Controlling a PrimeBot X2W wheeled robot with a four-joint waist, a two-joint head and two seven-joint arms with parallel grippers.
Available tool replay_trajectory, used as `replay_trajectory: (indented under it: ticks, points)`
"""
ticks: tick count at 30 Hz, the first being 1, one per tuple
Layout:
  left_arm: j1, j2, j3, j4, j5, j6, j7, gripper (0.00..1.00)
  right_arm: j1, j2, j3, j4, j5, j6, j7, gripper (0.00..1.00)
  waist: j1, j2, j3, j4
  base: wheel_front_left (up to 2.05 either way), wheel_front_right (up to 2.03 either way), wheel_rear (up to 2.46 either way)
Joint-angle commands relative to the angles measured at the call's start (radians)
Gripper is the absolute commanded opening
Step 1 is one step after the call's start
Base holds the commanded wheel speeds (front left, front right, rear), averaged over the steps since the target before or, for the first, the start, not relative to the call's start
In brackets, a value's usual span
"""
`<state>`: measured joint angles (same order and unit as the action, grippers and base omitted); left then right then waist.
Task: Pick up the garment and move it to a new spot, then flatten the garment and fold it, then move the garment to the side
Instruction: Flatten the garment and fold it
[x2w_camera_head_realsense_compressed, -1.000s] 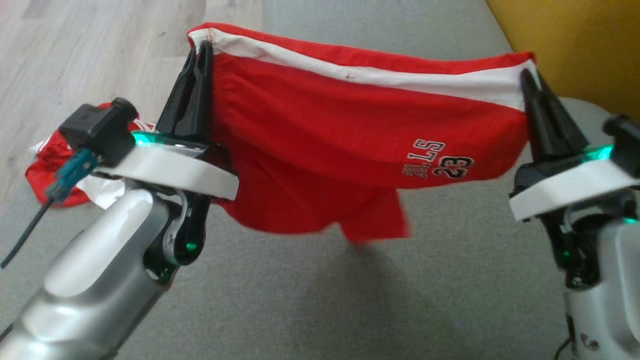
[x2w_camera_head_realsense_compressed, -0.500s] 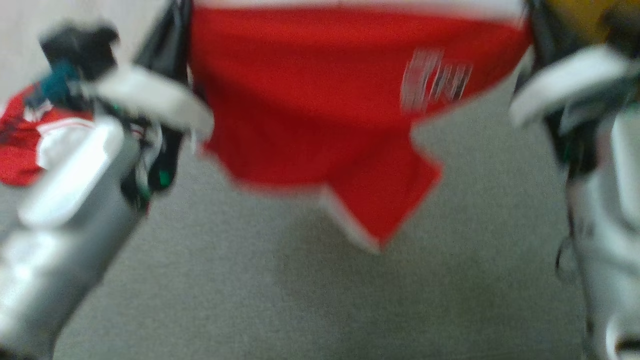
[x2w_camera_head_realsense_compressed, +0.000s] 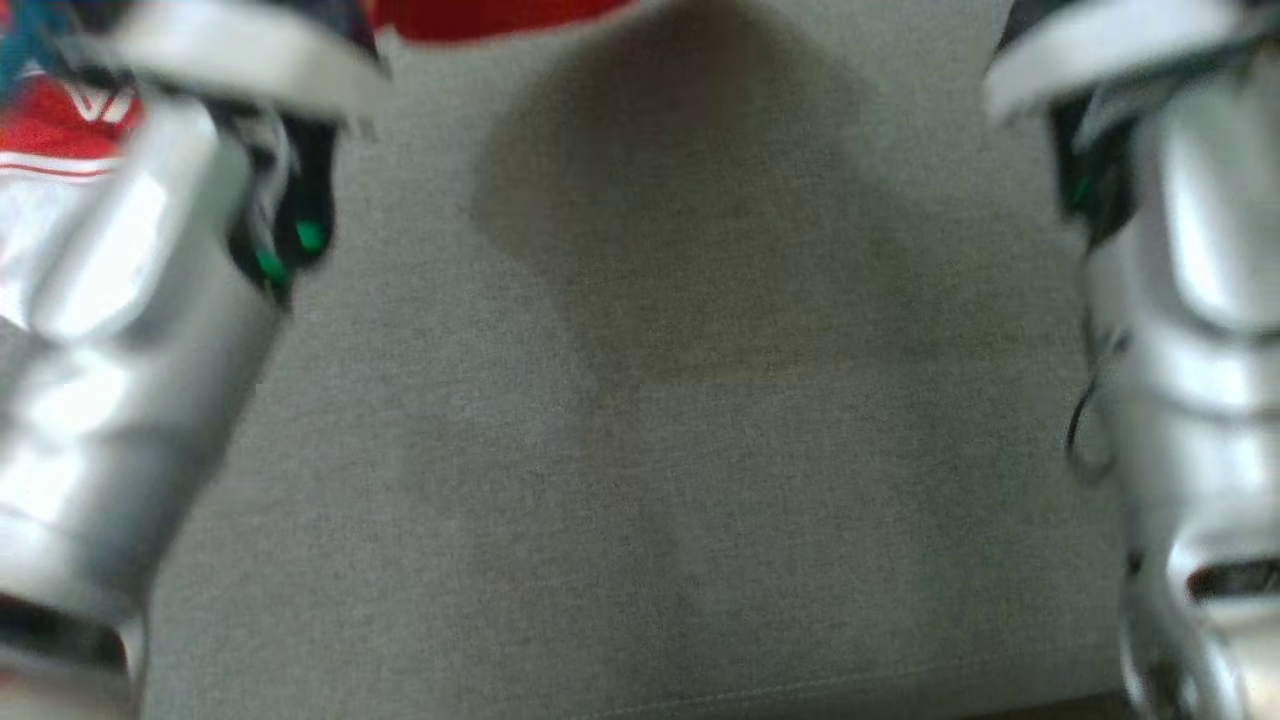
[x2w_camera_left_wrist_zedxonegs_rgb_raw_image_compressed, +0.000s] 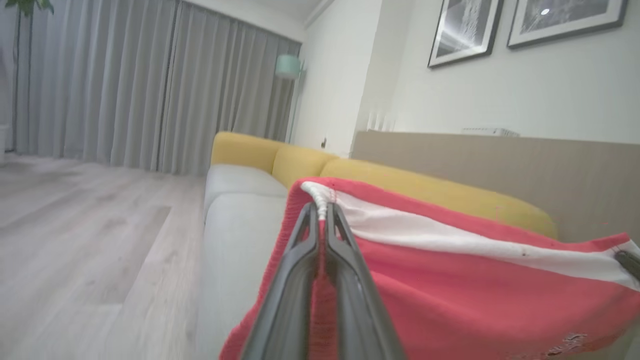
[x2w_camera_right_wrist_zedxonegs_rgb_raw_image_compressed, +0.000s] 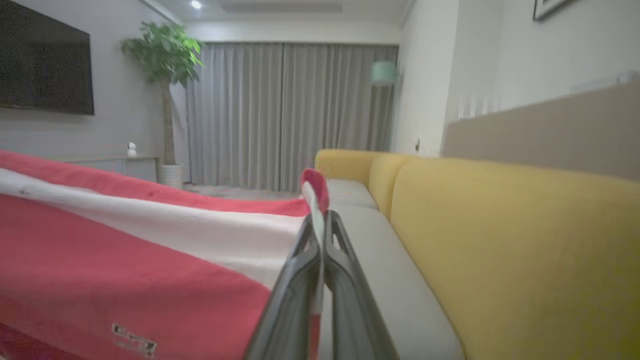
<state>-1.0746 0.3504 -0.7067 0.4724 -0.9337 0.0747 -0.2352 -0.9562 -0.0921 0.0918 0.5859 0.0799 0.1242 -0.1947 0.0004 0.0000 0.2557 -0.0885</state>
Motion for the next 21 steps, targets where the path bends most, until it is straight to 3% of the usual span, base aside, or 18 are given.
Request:
replay_trajectory:
  ticks: [1,9,21]
  points:
    - [0.013,0.028,0.033,-0.016,-0.006,-0.009,-0.013,0.0,0.034,0.026,0.016,-0.014,0.007,0.007,-0.021,0.0,-0.0004,0.0,0.01,-0.005,0.0,0.0,0.0]
    - [0.26,0.012,0.083,-0.127,0.01,-0.003,-0.026,0.0,0.294,0.039,0.017,-0.076,0.069,0.007,-0.064,0.0,-0.0004,0.0,-0.008,0.002,0.0,0.0,0.0]
    - [0.814,-0.036,0.241,-0.518,0.143,0.079,-0.026,0.0,0.745,0.042,-0.052,-0.46,0.108,0.007,-0.046,0.0,-0.0004,0.0,-0.154,0.023,0.0,0.0,0.0]
